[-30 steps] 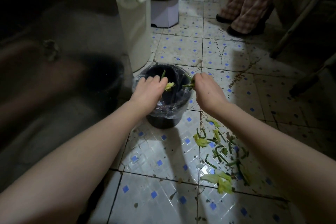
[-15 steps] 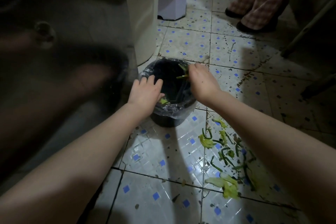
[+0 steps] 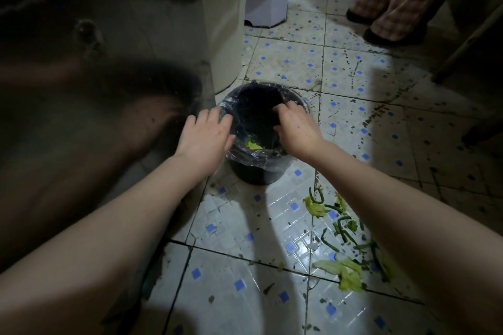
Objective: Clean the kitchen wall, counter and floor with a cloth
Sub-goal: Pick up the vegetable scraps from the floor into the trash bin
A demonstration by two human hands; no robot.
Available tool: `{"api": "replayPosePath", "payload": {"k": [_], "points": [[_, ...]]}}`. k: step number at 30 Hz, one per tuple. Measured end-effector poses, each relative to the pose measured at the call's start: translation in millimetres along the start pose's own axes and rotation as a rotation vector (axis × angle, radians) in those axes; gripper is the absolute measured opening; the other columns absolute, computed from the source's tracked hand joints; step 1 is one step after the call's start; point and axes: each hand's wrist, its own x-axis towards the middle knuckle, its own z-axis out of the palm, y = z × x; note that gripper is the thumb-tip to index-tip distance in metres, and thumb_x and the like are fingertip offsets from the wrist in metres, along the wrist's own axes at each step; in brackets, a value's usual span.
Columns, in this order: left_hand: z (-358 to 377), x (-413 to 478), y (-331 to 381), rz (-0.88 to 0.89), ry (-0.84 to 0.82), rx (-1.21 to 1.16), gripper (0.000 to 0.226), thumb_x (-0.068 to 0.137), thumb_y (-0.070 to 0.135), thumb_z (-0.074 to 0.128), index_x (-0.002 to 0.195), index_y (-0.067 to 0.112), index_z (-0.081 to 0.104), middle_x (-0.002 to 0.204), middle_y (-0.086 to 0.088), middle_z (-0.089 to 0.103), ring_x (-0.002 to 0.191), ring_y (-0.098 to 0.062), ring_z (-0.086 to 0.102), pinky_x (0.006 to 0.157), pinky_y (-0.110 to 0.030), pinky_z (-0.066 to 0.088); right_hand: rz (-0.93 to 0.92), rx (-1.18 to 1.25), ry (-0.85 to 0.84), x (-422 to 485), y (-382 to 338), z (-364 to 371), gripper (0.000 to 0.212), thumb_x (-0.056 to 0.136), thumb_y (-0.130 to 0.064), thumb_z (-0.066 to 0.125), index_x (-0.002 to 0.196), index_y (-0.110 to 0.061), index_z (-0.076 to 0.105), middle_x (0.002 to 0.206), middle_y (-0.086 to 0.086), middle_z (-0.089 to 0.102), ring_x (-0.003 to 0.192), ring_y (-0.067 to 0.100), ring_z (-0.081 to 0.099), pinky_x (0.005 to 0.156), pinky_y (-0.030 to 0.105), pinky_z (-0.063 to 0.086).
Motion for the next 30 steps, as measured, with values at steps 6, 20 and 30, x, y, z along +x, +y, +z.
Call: {"api": "replayPosePath", "payload": {"k": [6, 20, 30], "points": [[-5, 9, 34, 0.064, 0.023, -0.05, 0.04, 0.097, 0.036, 0.041, 0.13, 0.014, 0.044, 0.139, -0.011, 0.043, 0.12, -0.031, 0.046, 0.093, -0.043, 0.035, 0.069, -0.053, 0.03, -25, 33, -16, 0.033, 0.091, -0.011, 0.053, 0.123, -0.01, 0.047, 0.122, 0.013, 0.05, 0.11, 0.031, 0.047, 0.088, 0.039, 0.04], [6, 30, 137, 0.313, 0.075, -0.072, 0.035, 0.097, 0.034, 0.039, 0.125, 0.014, 0.045, 0.126, -0.008, 0.049, 0.109, -0.028, 0.049, 0.085, -0.04, 0.036, 0.283, -0.119, -0.083, -108, 142, -19, 0.04, 0.093, -0.013, 0.052, 0.132, -0.01, 0.042, 0.126, 0.014, 0.048, 0.114, 0.032, 0.046, 0.091, 0.042, 0.041], [56, 24, 178, 0.537, -0.09, 0.07, 0.055, 0.083, 0.026, 0.066, 0.129, 0.012, 0.038, 0.134, -0.013, 0.046, 0.12, -0.029, 0.046, 0.097, -0.044, 0.038, 0.432, -0.083, -0.213, -144, 183, 7, 0.025, 0.092, -0.006, 0.047, 0.118, -0.006, 0.046, 0.12, 0.015, 0.048, 0.11, 0.031, 0.046, 0.087, 0.038, 0.039]]}}
